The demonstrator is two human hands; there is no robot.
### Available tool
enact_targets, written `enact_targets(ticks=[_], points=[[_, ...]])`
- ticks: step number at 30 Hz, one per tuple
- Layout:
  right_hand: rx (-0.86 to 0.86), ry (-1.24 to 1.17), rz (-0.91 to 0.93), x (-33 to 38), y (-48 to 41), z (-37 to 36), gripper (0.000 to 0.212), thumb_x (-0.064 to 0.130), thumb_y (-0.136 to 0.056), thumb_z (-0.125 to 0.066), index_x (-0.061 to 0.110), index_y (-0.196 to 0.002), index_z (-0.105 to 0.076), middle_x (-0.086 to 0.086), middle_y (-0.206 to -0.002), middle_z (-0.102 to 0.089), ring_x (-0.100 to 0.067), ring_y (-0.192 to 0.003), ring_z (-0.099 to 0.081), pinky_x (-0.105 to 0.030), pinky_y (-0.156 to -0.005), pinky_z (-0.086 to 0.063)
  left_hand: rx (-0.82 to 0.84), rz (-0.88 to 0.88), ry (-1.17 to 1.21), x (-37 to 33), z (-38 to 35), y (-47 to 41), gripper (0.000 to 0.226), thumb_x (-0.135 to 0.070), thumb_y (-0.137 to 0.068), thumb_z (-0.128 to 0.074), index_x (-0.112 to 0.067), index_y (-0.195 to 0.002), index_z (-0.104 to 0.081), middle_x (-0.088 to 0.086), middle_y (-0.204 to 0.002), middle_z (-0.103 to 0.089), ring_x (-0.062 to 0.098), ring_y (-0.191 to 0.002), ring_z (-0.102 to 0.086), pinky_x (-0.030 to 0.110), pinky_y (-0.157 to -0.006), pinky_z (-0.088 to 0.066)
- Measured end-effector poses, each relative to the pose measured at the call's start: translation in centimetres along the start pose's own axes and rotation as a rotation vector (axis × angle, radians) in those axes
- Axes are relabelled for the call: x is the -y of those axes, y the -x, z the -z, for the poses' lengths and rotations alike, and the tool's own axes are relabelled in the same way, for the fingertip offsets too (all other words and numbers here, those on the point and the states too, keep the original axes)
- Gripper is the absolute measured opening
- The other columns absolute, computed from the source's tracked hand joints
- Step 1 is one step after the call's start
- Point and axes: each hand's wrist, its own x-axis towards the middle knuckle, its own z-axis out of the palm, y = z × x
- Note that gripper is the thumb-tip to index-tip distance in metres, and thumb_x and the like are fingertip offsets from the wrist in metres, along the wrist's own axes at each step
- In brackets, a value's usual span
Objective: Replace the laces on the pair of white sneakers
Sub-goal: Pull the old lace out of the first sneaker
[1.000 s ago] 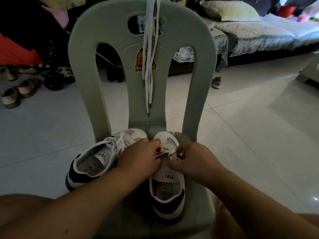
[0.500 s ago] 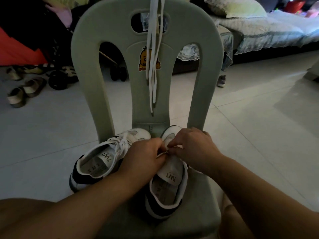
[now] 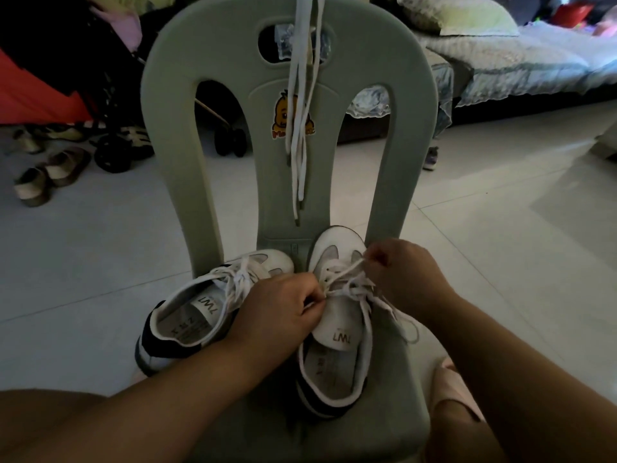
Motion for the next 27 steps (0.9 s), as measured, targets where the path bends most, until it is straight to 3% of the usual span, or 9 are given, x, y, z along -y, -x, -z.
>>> enact_targets(ticks=[3, 6, 10, 13, 16, 18, 21, 23, 27], points=[[0.19, -0.099, 0.172, 0.8, 0.6, 0.0, 0.042, 0.019, -0.091, -0.059, 0.036, -0.129, -0.053, 0.021, -0.11, -0.056, -0.002, -0.096, -0.056, -0.015, -0.076, -0.045, 0.0, -0.021, 0.005, -0.1, 0.0, 0.1, 0.008, -0.022, -0.084, -0.068, -0.015, -0.08, -0.068, -0.002, -0.078, -0.066, 0.013, -0.076, -0.059, 0.034, -0.069, -0.048], [0.242, 0.098, 0.372, 1.4, 0.7, -0.1, 0.03, 0.03, -0.091, -0.061, 0.031, -0.12, -0.065, 0.01, -0.112, -0.065, -0.006, -0.099, -0.057, -0.022, -0.087, -0.046, -0.003, -0.05, -0.006, -0.1, 0.0, 0.2, 0.009, -0.024, -0.084, -0.067, -0.017, -0.078, -0.069, -0.003, -0.076, -0.066, 0.014, -0.073, -0.06, 0.031, -0.065, -0.048], [0.211, 0.284, 0.472, 1.6, 0.5, -0.3, 0.023, 0.033, -0.093, -0.055, 0.026, -0.109, -0.071, 0.004, -0.104, -0.067, -0.01, -0.094, -0.057, -0.025, -0.087, -0.046, 0.006, -0.068, -0.022, 0.0, -0.1, 0.2, 0.017, -0.032, -0.078, -0.06, -0.018, -0.075, -0.069, -0.005, -0.07, -0.065, 0.01, -0.067, -0.058, 0.028, -0.058, -0.046], [0.083, 0.139, 0.346, 1.2, 0.4, 0.1, 0.021, 0.029, -0.094, -0.055, 0.021, -0.102, -0.072, 0.005, -0.095, -0.068, 0.001, -0.074, -0.053, -0.006, -0.068, -0.036, 0.044, -0.069, -0.006, 0.3, 0.0, 0.3, 0.012, -0.029, -0.08, -0.065, -0.019, -0.076, -0.07, -0.007, -0.072, -0.065, 0.007, -0.068, -0.056, 0.025, -0.058, -0.045], [-0.173, -0.015, -0.005, -0.5, -0.6, 1.6, 0.018, 0.028, -0.096, -0.052, 0.021, -0.093, -0.069, 0.006, -0.086, -0.064, 0.004, -0.067, -0.048, -0.01, -0.057, -0.03, 0.052, -0.083, -0.016, 0.5, 0.1, 0.4, 0.005, -0.022, -0.08, -0.07, -0.019, -0.076, -0.071, -0.006, -0.072, -0.065, 0.007, -0.068, -0.057, 0.02, -0.06, -0.044], [-0.124, 0.0, -0.095, -1.2, -0.8, 2.5, 0.012, 0.026, -0.095, -0.055, 0.023, -0.093, -0.067, 0.001, -0.097, -0.067, 0.001, -0.072, -0.051, -0.013, -0.058, -0.031, 0.042, -0.09, -0.027, 0.4, 0.1, 0.3, 0.011, -0.026, -0.079, -0.065, -0.018, -0.073, -0.07, -0.006, -0.07, -0.065, 0.006, -0.066, -0.056, 0.019, -0.057, -0.043], [0.13, 0.021, 0.075, -0.4, 0.3, 2.2, 0.037, 0.018, -0.092, -0.058, 0.03, -0.127, -0.056, 0.007, -0.126, -0.059, -0.003, -0.101, -0.053, -0.012, -0.079, -0.037, 0.047, -0.087, -0.029, 0.4, 0.0, 0.2, 0.014, -0.028, -0.077, -0.061, -0.018, -0.073, -0.07, -0.007, -0.069, -0.065, 0.005, -0.065, -0.055, 0.015, -0.056, -0.04], [0.251, -0.015, 0.213, 0.7, 1.0, 1.3, 0.045, 0.021, -0.091, -0.06, 0.034, -0.133, -0.051, 0.01, -0.133, -0.054, -0.005, -0.116, -0.051, -0.015, -0.094, -0.036, 0.05, -0.09, -0.026, 0.4, 0.0, 0.2, 0.014, -0.028, -0.077, -0.061, -0.018, -0.073, -0.07, -0.006, -0.07, -0.065, 0.006, -0.067, -0.054, 0.014, -0.056, -0.038], [0.246, 0.111, 0.486, 1.3, 0.7, -0.6, 0.024, 0.026, -0.088, -0.065, 0.023, -0.111, -0.071, 0.004, -0.105, -0.07, -0.004, -0.095, -0.059, -0.014, -0.087, -0.043, 0.022, -0.136, -0.037, 0.7, -0.3, 0.0, 0.023, -0.036, -0.078, -0.054, -0.019, -0.071, -0.068, -0.007, -0.066, -0.063, 0.008, -0.074, -0.051, 0.02, -0.056, -0.038]])
